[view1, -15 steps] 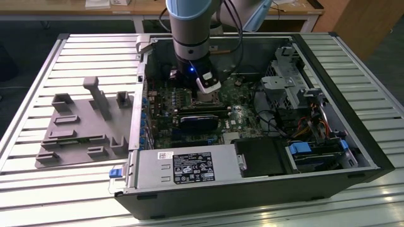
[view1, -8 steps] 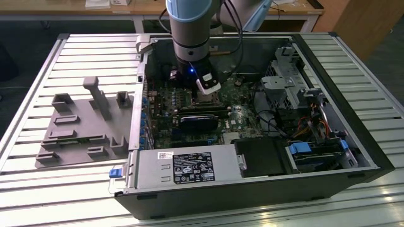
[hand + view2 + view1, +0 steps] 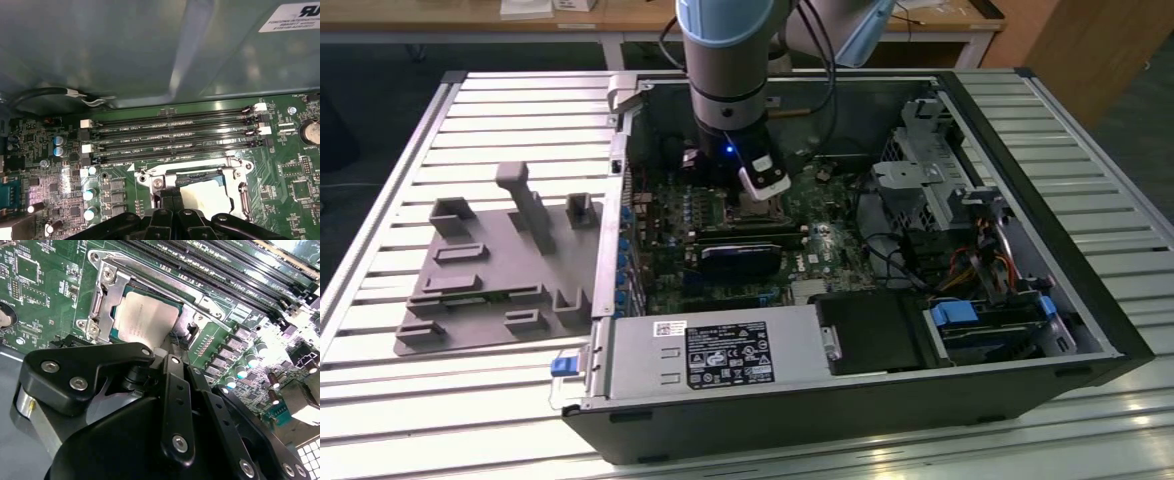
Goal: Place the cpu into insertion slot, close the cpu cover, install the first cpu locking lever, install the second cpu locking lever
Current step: 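Close the cpu cover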
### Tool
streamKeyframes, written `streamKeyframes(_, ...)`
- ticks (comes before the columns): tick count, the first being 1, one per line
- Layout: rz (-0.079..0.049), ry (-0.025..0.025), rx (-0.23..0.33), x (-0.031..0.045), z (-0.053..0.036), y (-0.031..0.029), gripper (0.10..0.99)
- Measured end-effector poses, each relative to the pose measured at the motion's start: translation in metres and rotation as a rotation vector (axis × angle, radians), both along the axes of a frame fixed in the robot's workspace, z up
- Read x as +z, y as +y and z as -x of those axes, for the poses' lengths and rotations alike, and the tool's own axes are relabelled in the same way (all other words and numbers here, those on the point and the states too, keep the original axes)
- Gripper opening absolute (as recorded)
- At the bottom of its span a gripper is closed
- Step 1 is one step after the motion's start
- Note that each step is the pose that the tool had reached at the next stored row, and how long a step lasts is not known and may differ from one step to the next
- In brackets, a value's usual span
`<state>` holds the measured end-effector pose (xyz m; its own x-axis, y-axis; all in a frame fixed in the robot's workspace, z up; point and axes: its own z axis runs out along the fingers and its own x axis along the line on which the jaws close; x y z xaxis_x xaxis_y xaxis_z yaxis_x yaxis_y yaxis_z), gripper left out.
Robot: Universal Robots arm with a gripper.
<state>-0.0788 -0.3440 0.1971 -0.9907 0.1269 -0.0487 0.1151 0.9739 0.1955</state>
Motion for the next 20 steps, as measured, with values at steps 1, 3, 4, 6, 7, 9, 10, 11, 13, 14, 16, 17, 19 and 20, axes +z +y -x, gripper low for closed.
streamKeyframes(1,0.000,-0.0004,0.000,0.0006,-0.0001,0.0001,0.102)
streamKeyframes(3,-0.002,-0.0012,0.000,0.0023,-0.0003,0.0003,0.102)
streamKeyframes(4,-0.001,-0.0005,0.000,0.0034,-0.0001,0.0001,0.102)
streamKeyframes(6,-0.001,-0.0002,0.000,0.0039,-0.0001,0.0001,0.102)
streamKeyframes(7,-0.002,0.0000,0.000,0.0040,-0.0001,-0.0001,0.102)
streamKeyframes(9,-0.004,0.0000,0.000,0.0040,0.0003,-0.0007,0.102)
streamKeyframes(10,-0.004,0.0000,0.000,0.0039,0.0006,-0.0010,0.102)
streamKeyframes(11,-0.005,0.0000,0.000,0.0037,0.0011,-0.0012,0.102)
streamKeyframes(13,-0.007,0.0000,0.000,0.0031,0.0017,-0.0019,0.102)
streamKeyframes(14,-0.008,-0.0001,0.000,0.0025,0.0019,-0.0021,0.102)
streamKeyframes(16,-0.010,0.0005,0.000,0.0012,0.0020,-0.0027,0.102)
streamKeyframes(17,-0.011,0.0007,0.000,0.0004,0.0021,-0.0032,0.102)
streamKeyframes(19,-0.014,0.0009,0.000,-0.0007,0.0022,-0.0039,0.102)
streamKeyframes(20,-0.015,0.0006,0.000,-0.0012,0.0021,-0.0040,0.102)
